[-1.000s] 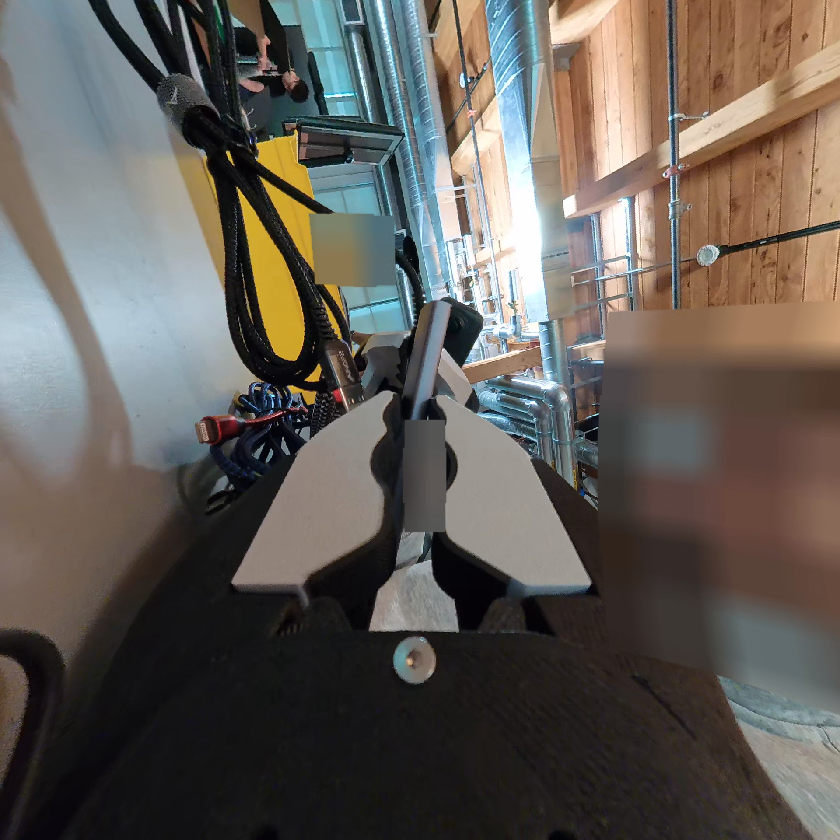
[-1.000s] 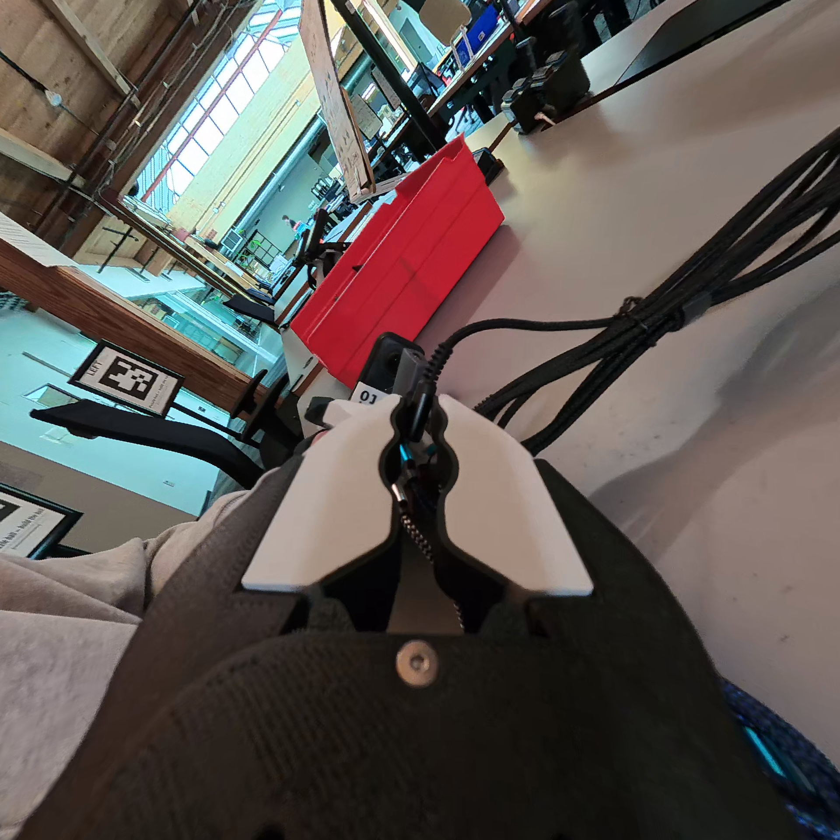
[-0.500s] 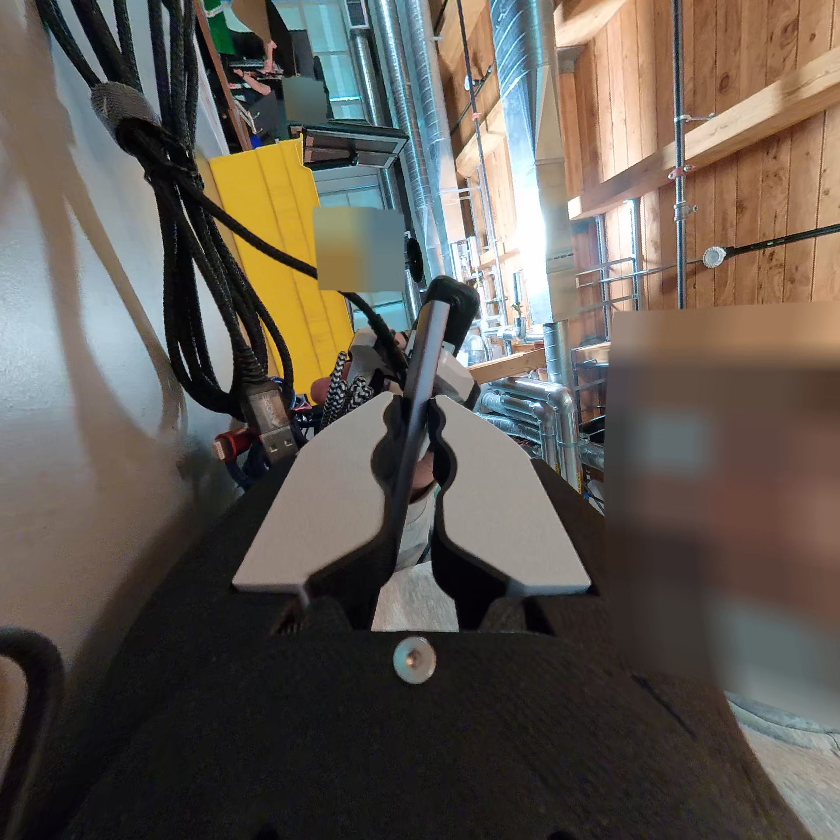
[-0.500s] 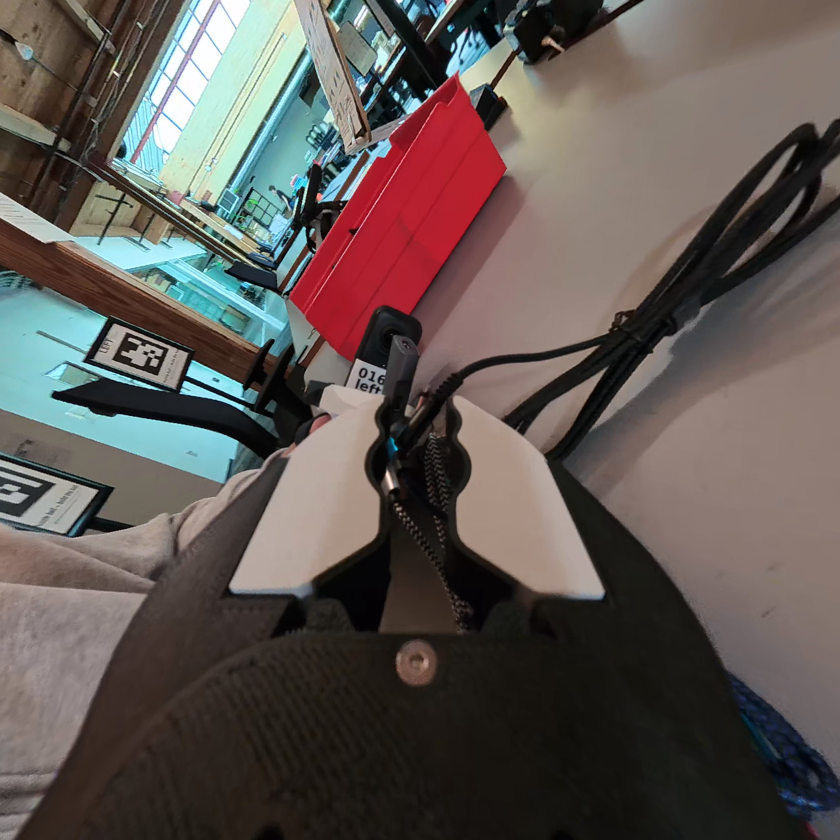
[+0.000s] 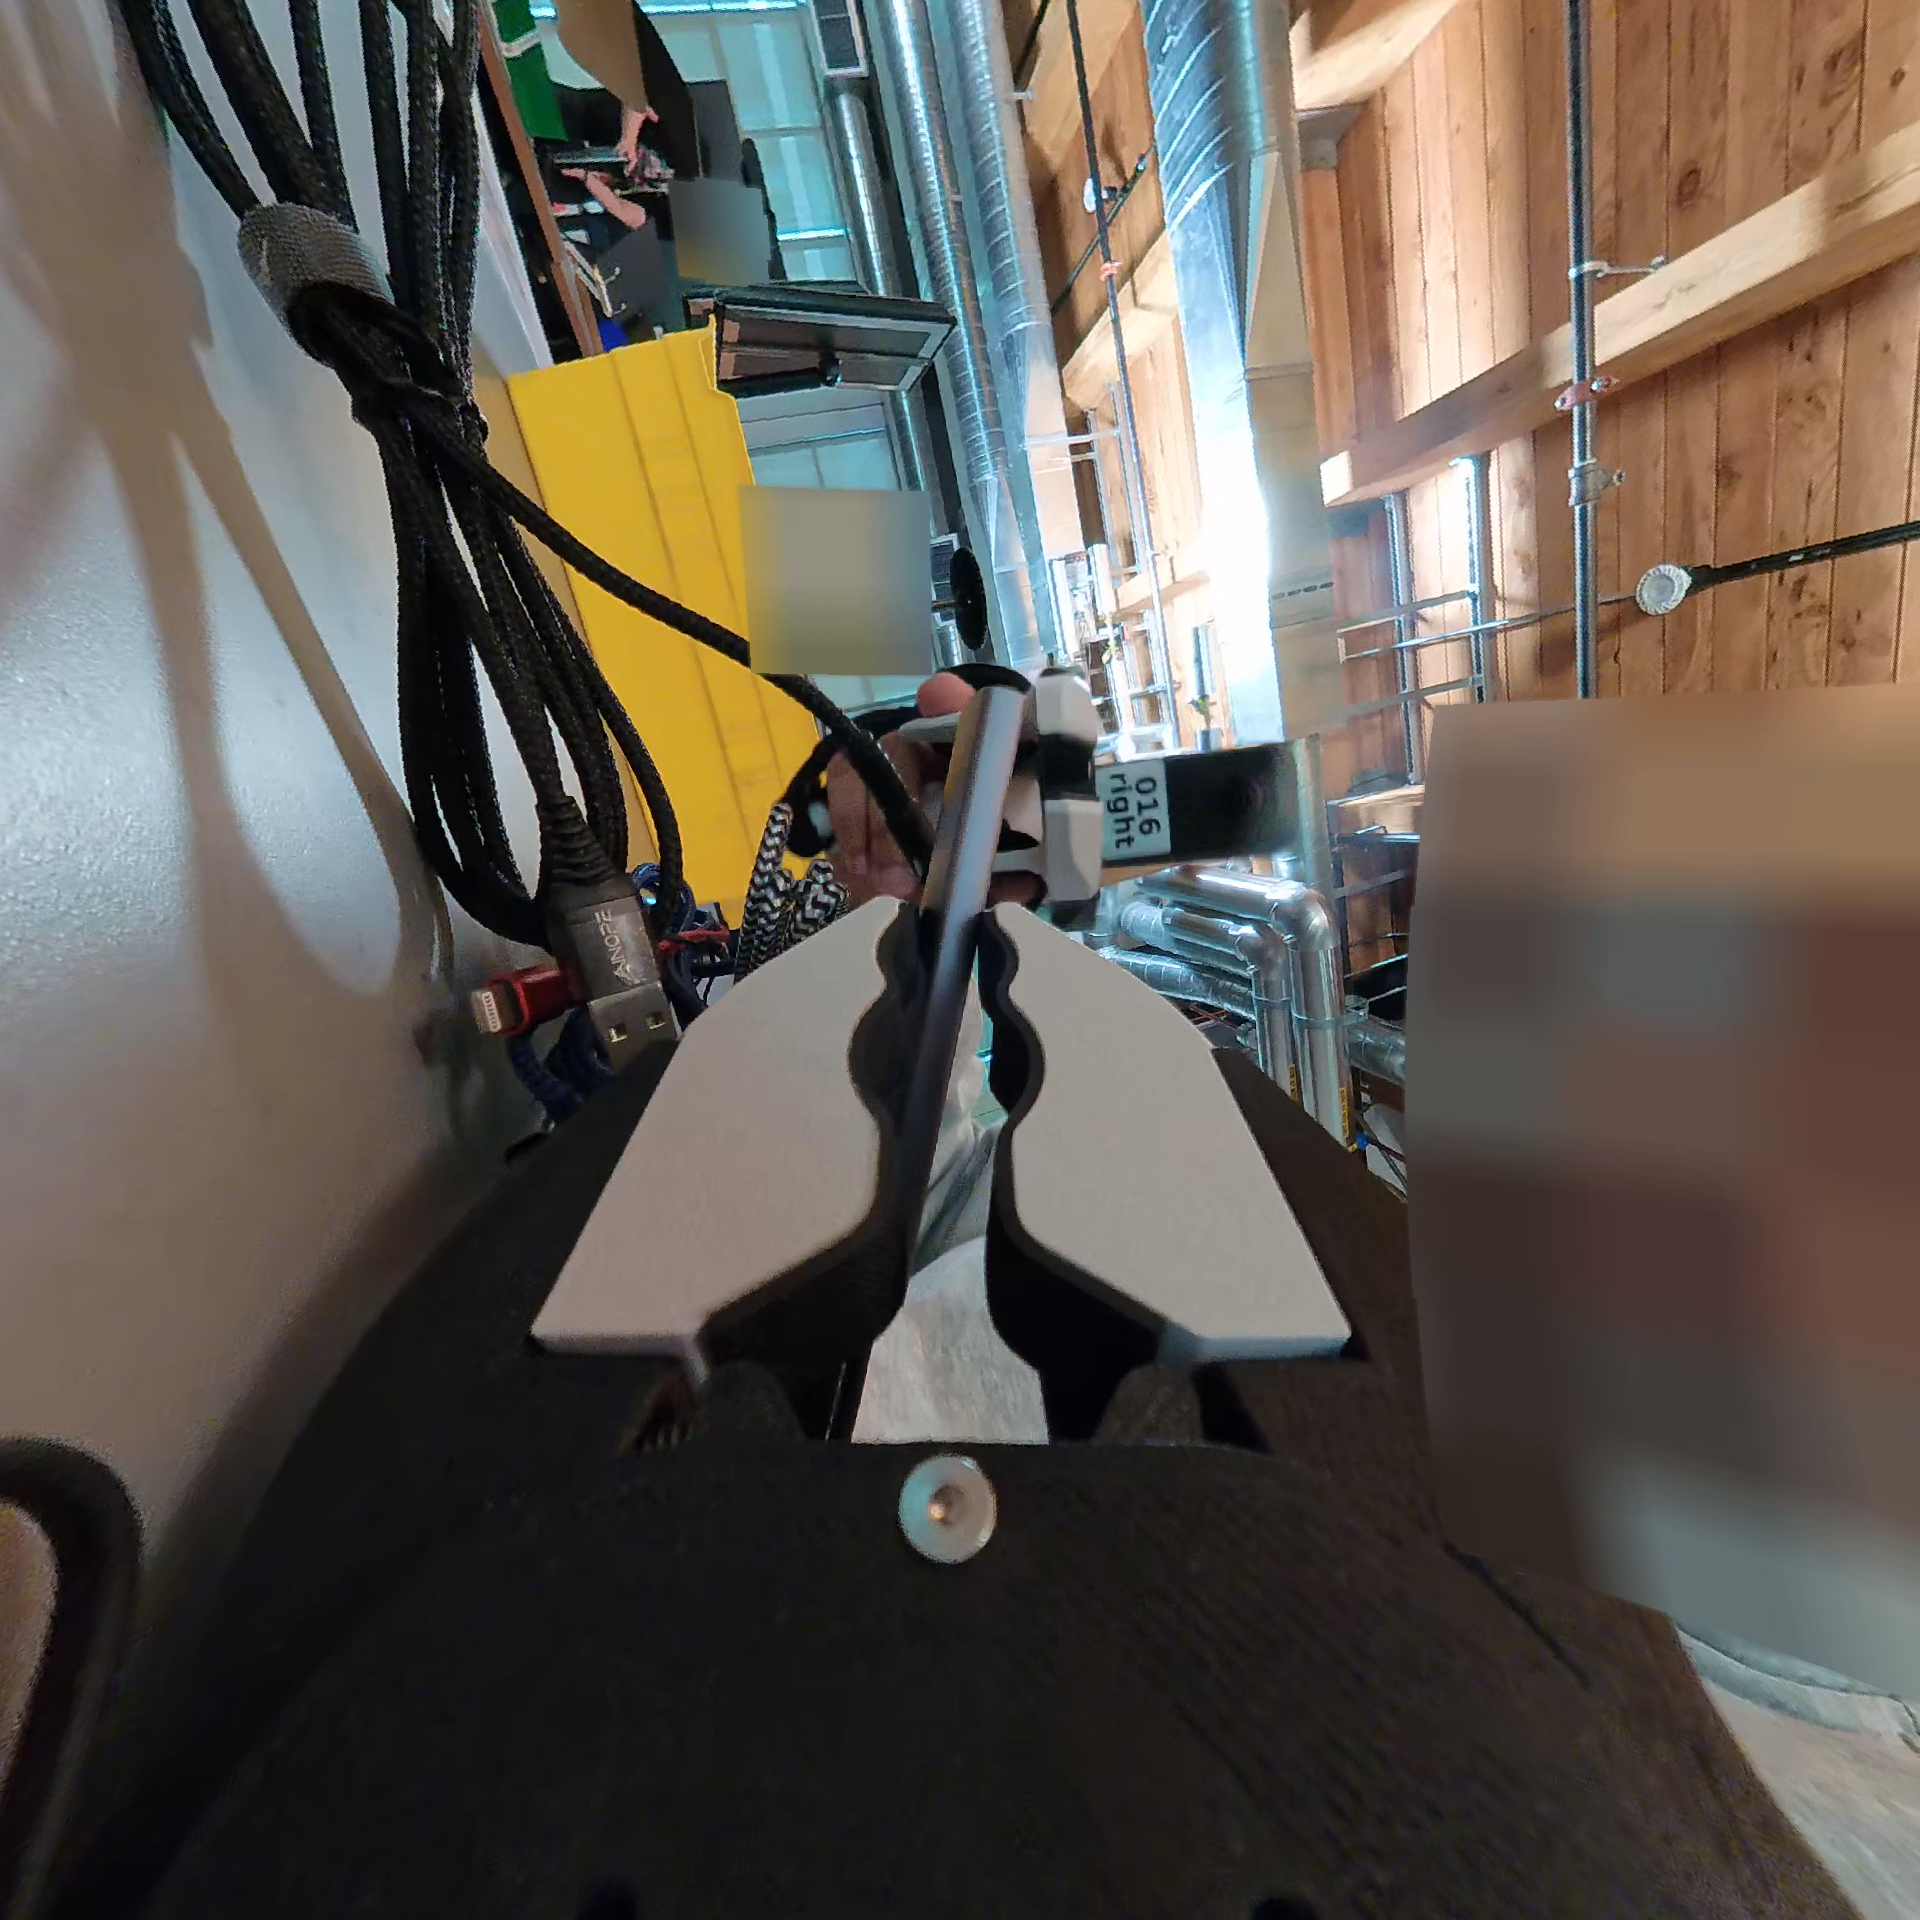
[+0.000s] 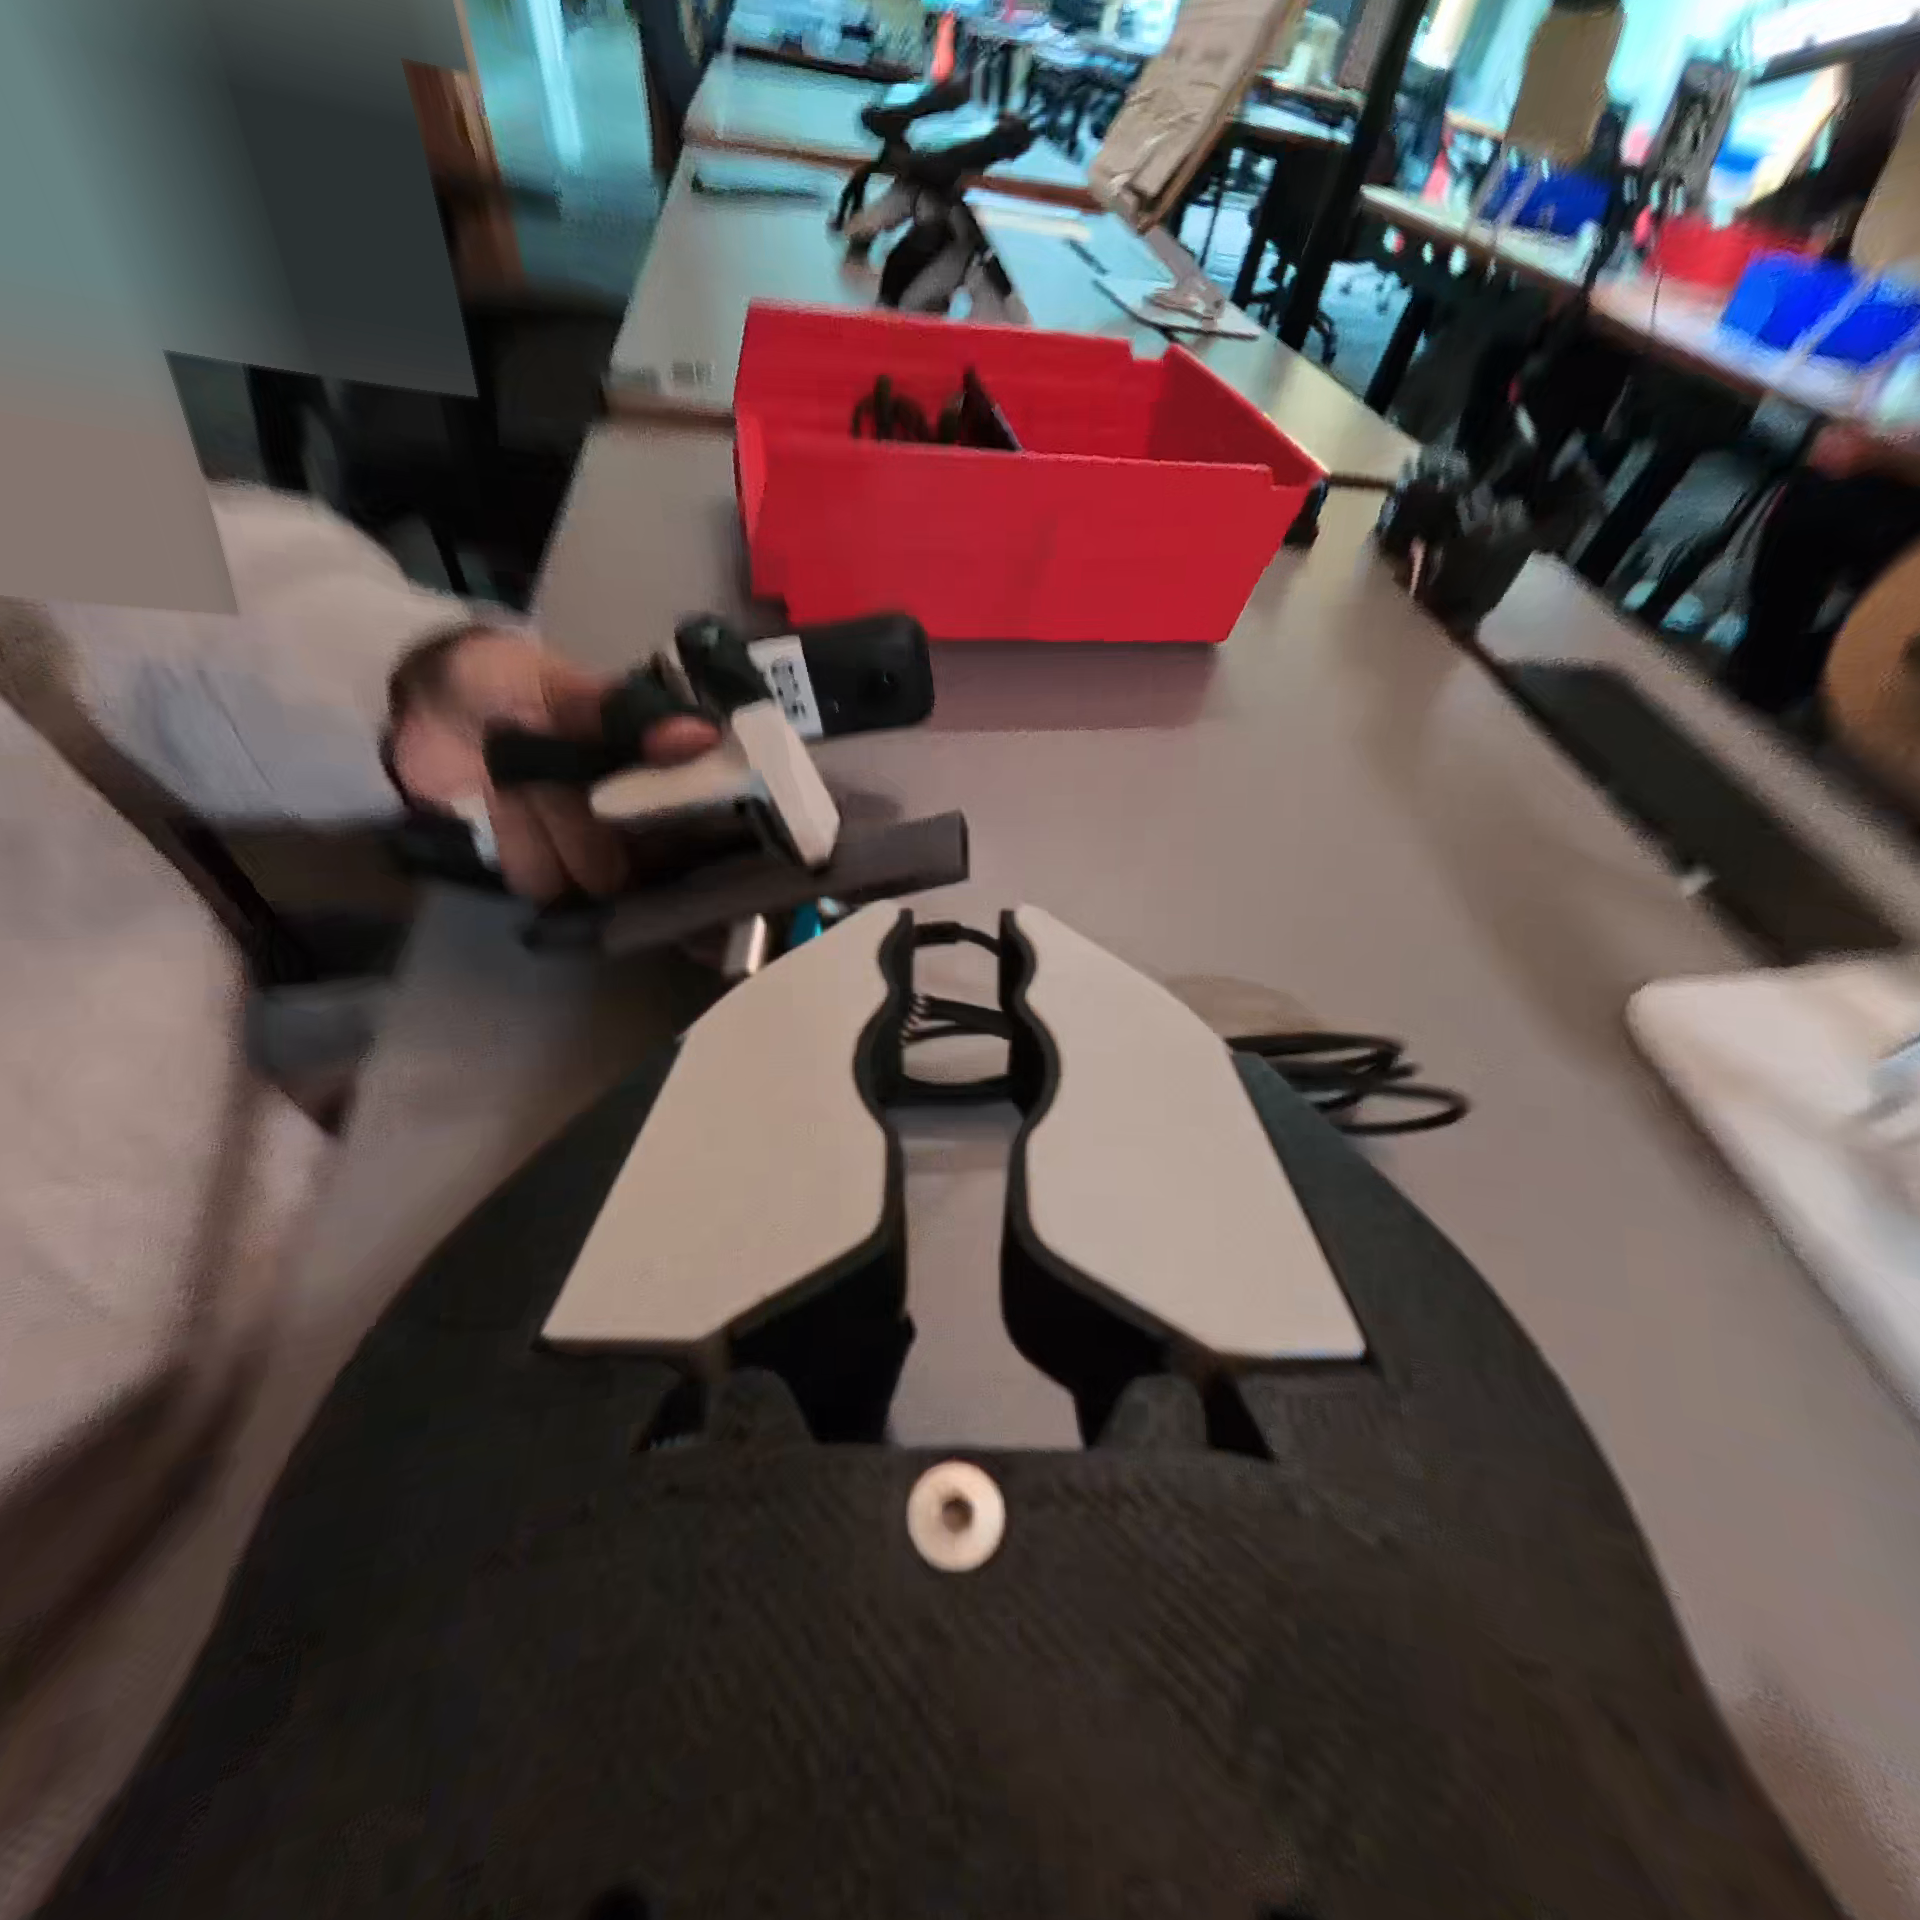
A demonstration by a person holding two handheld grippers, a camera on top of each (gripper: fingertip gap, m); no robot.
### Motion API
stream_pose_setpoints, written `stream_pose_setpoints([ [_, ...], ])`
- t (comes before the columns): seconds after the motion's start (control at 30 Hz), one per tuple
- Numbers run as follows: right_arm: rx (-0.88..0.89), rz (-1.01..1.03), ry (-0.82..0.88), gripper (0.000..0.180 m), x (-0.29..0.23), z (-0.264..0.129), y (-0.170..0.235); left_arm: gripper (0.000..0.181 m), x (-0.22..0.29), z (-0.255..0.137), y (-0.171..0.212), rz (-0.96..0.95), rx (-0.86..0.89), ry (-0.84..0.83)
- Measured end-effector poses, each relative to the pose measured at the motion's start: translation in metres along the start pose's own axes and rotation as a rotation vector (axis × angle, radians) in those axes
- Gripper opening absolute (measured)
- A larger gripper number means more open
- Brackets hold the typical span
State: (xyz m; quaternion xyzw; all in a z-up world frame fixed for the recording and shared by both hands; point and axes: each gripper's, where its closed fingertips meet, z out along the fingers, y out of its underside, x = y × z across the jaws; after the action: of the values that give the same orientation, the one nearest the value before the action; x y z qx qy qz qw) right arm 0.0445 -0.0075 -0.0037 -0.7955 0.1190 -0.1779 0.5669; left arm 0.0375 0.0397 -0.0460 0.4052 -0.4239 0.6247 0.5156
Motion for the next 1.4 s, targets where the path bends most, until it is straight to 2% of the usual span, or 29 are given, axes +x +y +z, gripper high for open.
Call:
stream_pose_setpoints([
  [0.1, -0.070, -0.293, -0.027, 0.012, -0.008, 0.007, 0.008, 0.011, 0.000, 0.000, 0.000, 0.001, -0.001, -0.003],
  [0.23, -0.137, -0.530, -0.056, 0.014, -0.017, 0.023, 0.024, 0.011, -0.001, 0.000, 0.001, 0.003, -0.003, -0.007],
  [0.3, -0.083, -0.387, -0.100, 0.007, -0.019, 0.029, 0.021, 0.011, -0.001, 0.000, 0.001, 0.004, -0.004, -0.009],
  [0.37, -0.042, -0.076, -0.186, 0.016, -0.014, 0.031, 0.017, 0.011, -0.001, 0.000, 0.001, 0.003, -0.006, -0.008],
  [0.43, -0.039, 0.085, -0.271, 0.028, -0.009, 0.024, 0.016, 0.011, -0.001, 0.000, 0.002, 0.002, -0.009, -0.007],
  [0.57, -0.080, -0.172, -0.202, 0.023, -0.008, 0.020, 0.024, 0.011, -0.001, 0.001, 0.002, 0.001, -0.015, -0.005],
  [0.63, -0.118, -0.160, -0.224, 0.027, -0.013, 0.025, 0.027, 0.011, -0.001, 0.001, 0.002, 0.001, -0.015, -0.005],
  [0.77, -0.102, 0.205, -0.375, 0.040, -0.010, 0.035, 0.023, 0.011, -0.001, 0.001, 0.002, 0.002, -0.014, -0.006],
  [0.83, -0.099, 0.415, -0.393, 0.036, 0.008, 0.039, 0.024, 0.011, -0.001, 0.001, 0.002, 0.002, -0.013, -0.006],
  [0.9, -0.114, 0.493, -0.305, 0.022, 0.033, 0.042, 0.033, 0.011, -0.001, 0.001, 0.002, 0.003, -0.013, -0.007],
  [0.97, -0.188, 0.579, -0.295, 0.015, 0.035, 0.042, 0.044, 0.011, -0.001, 0.001, 0.002, 0.003, -0.013, -0.007],
  [1.0, -0.238, 0.671, -0.316, 0.018, 0.030, 0.043, 0.049, 0.011, -0.001, 0.001, 0.002, 0.003, -0.013, -0.007],
  [1.07, -0.252, 0.928, -0.445, 0.024, 0.011, 0.043, 0.045, 0.011, -0.001, 0.001, 0.002, 0.004, -0.015, -0.006],
  [1.13, -0.170, 1.112, -0.592, 0.024, -0.002, 0.042, 0.031, 0.011, -0.001, 0.001, 0.002, 0.004, -0.016, -0.006],
  [1.4, -0.192, 1.238, -0.706, 0.026, -0.018, 0.049, 0.038, 0.011, -0.002, 0.001, 0.002, 0.004, -0.022, -0.008],
])
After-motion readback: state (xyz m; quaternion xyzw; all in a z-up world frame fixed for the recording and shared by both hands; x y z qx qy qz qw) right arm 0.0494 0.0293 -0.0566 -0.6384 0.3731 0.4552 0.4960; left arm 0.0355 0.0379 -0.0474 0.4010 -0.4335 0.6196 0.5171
